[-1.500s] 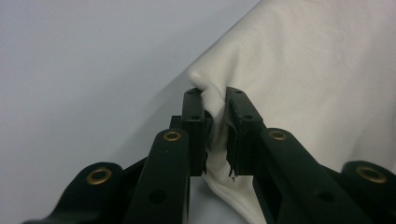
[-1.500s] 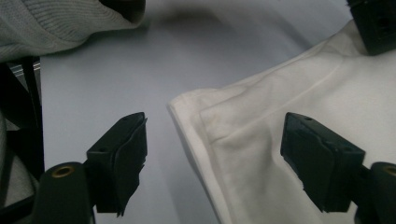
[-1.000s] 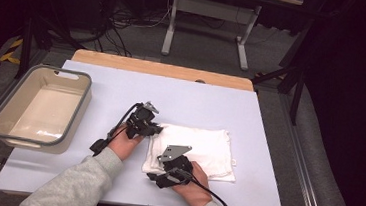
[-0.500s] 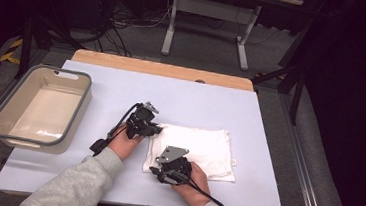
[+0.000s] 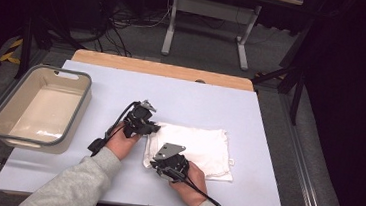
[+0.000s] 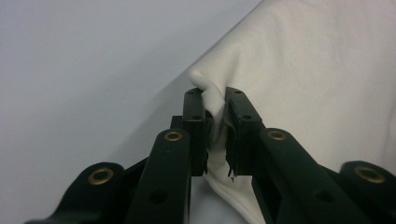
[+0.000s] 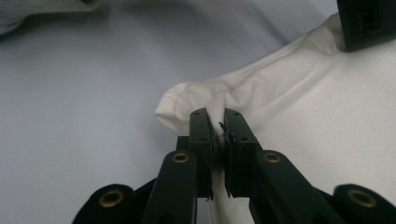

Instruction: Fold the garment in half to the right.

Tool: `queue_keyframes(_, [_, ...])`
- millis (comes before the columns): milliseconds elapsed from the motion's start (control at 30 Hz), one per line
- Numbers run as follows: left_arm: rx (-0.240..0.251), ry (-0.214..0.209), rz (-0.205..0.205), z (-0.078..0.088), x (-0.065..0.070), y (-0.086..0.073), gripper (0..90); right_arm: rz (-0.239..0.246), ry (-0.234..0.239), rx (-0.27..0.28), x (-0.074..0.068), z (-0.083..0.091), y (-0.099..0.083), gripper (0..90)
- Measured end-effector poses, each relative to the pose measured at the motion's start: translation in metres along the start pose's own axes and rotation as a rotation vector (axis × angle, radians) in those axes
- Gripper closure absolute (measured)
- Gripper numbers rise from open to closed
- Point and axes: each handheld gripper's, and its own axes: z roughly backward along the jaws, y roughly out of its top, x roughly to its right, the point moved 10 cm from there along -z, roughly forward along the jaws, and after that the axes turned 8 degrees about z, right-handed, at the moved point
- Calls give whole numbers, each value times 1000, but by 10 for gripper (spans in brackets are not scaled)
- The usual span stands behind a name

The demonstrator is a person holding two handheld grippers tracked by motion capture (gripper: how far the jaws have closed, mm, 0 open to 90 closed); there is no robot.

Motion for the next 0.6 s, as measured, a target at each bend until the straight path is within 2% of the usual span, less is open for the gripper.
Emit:
queue_keyframes(167, [14,16,6,8,-5,1,803,-9,9,34,-2,1,10,838])
queue_keyframes(600, [59,47,23,30,-16,3,803,8,-6,97,-6,-3,33,839])
